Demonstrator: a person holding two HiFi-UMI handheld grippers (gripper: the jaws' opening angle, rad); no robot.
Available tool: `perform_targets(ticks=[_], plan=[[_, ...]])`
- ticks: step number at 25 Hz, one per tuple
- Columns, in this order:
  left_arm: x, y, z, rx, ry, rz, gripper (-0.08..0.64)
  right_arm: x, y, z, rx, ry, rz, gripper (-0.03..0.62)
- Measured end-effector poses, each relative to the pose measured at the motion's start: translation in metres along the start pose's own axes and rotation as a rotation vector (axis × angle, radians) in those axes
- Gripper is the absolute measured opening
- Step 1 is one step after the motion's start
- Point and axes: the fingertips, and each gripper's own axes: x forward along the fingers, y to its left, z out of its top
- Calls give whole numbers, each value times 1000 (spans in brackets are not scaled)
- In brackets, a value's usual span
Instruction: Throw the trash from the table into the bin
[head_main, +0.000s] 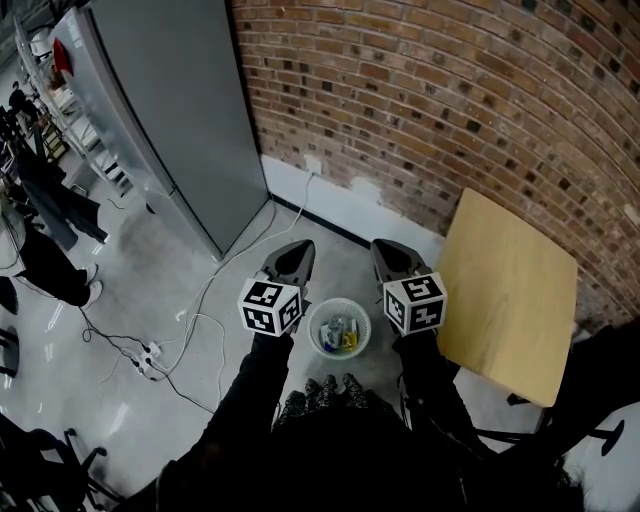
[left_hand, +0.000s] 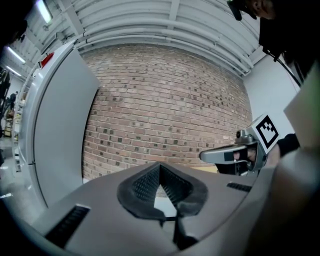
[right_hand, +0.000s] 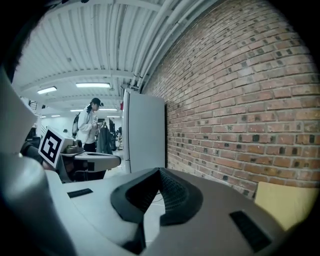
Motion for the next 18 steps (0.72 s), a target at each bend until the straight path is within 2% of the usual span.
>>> perform_targets(ticks=[6,18], plan=[[0,-2,3,9,-4,-13,3,-3,4,4,30,-16,27,11],[-4,3,7,9,-20,-32,3,1,13,2,28,12,20,9]])
